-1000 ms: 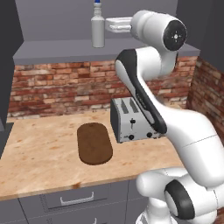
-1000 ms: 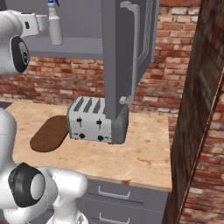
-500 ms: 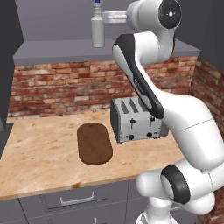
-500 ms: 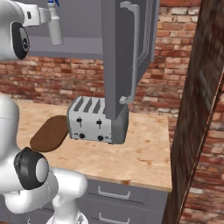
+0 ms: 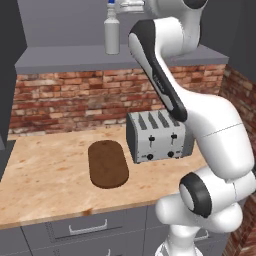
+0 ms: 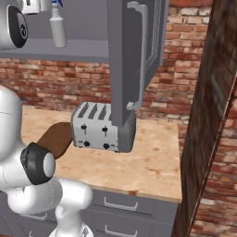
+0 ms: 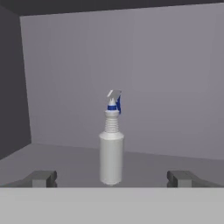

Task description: Grab the spray bottle from the cabinet, then place it next to the cutting board for sanitizing. Then grab the dish brush from the countertop next to the sink and place it next to the cutting board.

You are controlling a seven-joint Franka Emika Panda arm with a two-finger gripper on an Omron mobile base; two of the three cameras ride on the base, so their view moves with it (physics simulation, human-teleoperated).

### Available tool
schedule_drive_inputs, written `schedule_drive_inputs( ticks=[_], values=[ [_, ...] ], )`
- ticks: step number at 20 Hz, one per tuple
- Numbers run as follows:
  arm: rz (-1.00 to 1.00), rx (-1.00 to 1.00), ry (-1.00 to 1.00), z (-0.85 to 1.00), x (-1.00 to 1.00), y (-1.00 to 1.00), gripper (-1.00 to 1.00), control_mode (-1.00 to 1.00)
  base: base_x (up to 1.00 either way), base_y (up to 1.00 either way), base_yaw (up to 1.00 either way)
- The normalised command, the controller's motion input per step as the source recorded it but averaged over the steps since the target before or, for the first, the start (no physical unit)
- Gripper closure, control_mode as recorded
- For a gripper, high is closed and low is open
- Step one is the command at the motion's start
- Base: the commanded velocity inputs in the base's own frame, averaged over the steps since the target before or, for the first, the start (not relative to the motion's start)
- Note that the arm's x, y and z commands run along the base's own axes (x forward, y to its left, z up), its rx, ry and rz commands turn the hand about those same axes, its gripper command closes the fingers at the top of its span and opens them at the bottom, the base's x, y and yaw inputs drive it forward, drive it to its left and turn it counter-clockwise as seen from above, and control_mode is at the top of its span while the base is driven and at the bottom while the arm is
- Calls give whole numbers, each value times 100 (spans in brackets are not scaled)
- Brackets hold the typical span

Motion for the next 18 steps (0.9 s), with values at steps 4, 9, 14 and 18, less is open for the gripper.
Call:
schedule_drive_inputs(
  ticks=[4,9,14,18],
  values=[
    [0,0,0,4,35,8,-100,-100,0,0,0],
    [0,0,0,0,51,8,-100,-100,0,0,0],
    [0,0,0,0,46,3,-100,-100,0,0,0],
    [0,0,0,0,48,1,-100,-100,0,0,0]
  ],
)
